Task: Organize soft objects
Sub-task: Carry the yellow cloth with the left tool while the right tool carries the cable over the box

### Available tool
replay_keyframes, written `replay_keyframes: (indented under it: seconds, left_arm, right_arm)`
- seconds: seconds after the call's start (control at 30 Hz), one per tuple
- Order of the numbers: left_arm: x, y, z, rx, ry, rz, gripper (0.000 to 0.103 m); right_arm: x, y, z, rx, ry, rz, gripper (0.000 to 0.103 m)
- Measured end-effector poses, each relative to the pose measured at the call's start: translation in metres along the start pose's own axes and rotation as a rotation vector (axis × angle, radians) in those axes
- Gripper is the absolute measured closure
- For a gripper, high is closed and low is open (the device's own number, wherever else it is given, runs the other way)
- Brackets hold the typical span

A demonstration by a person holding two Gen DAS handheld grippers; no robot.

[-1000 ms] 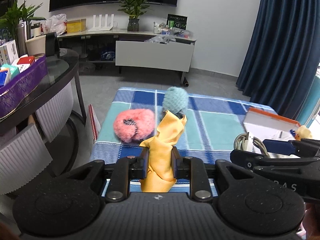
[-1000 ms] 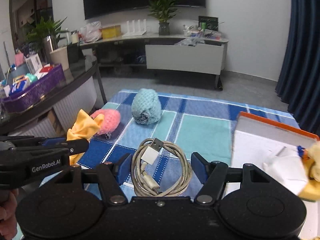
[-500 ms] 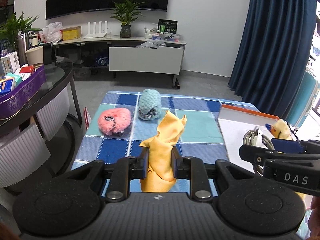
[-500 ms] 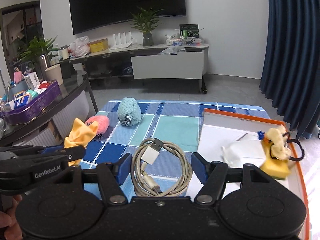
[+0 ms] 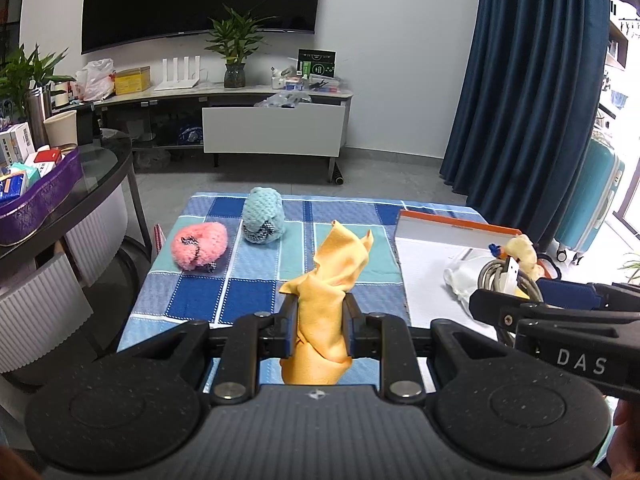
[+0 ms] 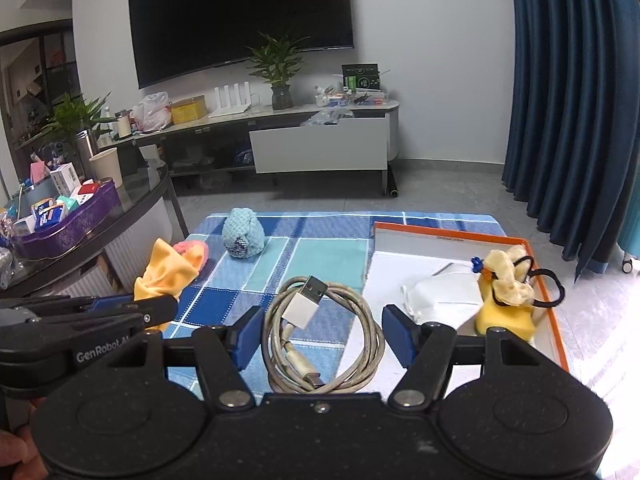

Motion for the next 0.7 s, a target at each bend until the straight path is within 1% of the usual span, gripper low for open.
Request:
replay_keyframes:
  seconds: [0.4,0.7]
  left_arm:
    - [-0.003,0.014,-0.009,0.0,0.007,0.008,0.079]
    - [-0.004,0.028,-0.012,-0.026,0.006,0.021,0.079]
  right_arm:
    - [-0.003,0.016,-0.018,-0.017,0.017,0.015,0.025]
    - [-0.006,0.028,-0.027,-0.032,0.022,0.037,0.025]
Point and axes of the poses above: each gripper's, at about its wrist camera, not at the fingertips, and z roughly the way its jaws point, y to its right, x to its top, the point moved 7 cm from there along z, roughly the way its jaws point, and after that the axes turned 5 degrees about x, right-handed, at the moved point
